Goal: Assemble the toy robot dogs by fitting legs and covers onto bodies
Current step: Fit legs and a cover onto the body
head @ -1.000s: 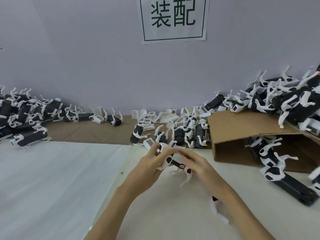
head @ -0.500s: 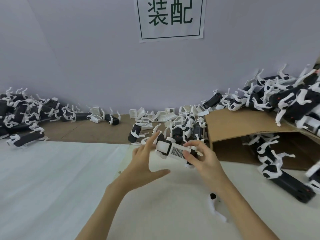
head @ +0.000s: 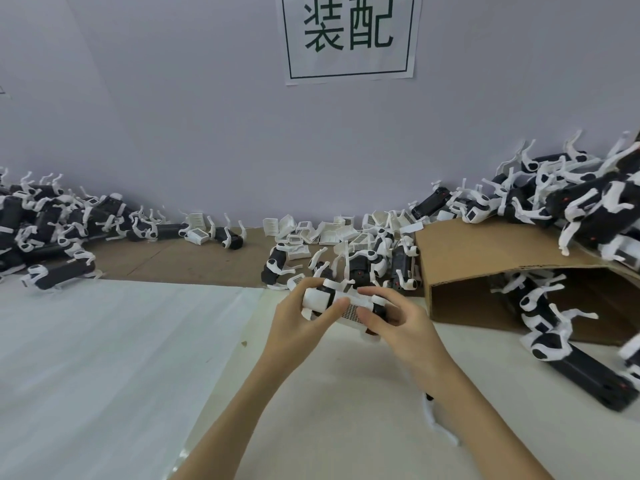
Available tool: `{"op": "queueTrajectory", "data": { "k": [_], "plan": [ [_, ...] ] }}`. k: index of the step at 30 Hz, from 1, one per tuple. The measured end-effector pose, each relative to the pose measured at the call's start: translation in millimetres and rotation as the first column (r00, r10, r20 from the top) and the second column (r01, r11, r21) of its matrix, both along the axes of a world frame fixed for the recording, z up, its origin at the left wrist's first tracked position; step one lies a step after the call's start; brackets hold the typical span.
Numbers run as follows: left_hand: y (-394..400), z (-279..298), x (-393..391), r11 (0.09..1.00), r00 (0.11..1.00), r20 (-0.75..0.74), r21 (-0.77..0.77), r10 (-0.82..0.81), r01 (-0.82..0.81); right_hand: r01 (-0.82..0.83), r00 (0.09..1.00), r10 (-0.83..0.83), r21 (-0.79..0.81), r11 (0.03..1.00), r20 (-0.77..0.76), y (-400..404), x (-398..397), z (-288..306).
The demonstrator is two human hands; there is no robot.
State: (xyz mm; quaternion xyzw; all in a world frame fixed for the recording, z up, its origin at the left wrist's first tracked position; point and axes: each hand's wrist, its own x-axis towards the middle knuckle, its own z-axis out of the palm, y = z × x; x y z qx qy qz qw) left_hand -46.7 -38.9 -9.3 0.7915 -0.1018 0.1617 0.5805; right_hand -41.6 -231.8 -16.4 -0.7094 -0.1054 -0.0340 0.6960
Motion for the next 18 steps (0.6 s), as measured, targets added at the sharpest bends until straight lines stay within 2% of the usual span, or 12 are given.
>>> {"op": "queueTrajectory", "data": {
  "k": [2,3,4,7,9,11,13,15,16,18],
  "plan": [
    [6.1,0.2,1.0,0.959,0.989,0.13,0.267,0.067,-0.1,-0.047,0.985,0.075,0.175,0.984,-0.158,-0.2,-0.7,0.9],
    [9.6,1.2,-0.1,0.942,0.986,0.161,0.326,0.028,-0.08,-0.066,0.964,0.132,0.27,0.96,-0.231,-1.0,-0.9,1.7],
    [12.5,1.9,-1.0,0.947,0.989,0.142,0.32,-0.043,-0.005,-0.08,0.942,0.179,0.325,0.942,-0.285,-1.4,-0.8,2.1],
    [16.5,0.6,-2.6,0.96,0.973,0.004,0.164,-0.231,0.227,-0.107,0.894,0.253,0.372,0.922,-0.369,-1.7,0.0,0.0],
    [13.5,-1.2,-2.2,0.971,0.977,-0.016,0.106,-0.213,0.214,-0.103,0.883,0.261,0.382,0.918,-0.389,-3.3,1.9,-1.7],
    [9.8,-1.2,-0.9,0.988,0.989,-0.031,0.046,-0.144,0.145,-0.11,0.907,0.219,0.3,0.948,-0.359,-4.2,2.5,-0.8],
    [7.9,0.4,0.0,0.993,0.988,-0.106,-0.038,-0.113,0.11,-0.053,0.967,0.058,0.026,0.998,-0.25,-3.3,1.8,-1.0],
    [8.7,1.5,2.1,0.99,0.976,-0.184,-0.099,-0.113,0.096,0.048,0.998,-0.058,-0.264,0.963,-0.031,-0.9,1.2,-3.1],
    [10.0,2.1,3.0,0.986,0.968,-0.217,-0.134,-0.128,0.1,0.071,0.997,-0.055,-0.318,0.945,0.059,0.0,0.6,-3.9],
    [13.8,3.7,3.5,0.971,0.95,-0.256,-0.204,-0.178,0.127,0.039,0.993,-0.004,-0.284,0.958,0.121,0.7,-1.3,-2.7]
  ]
}}
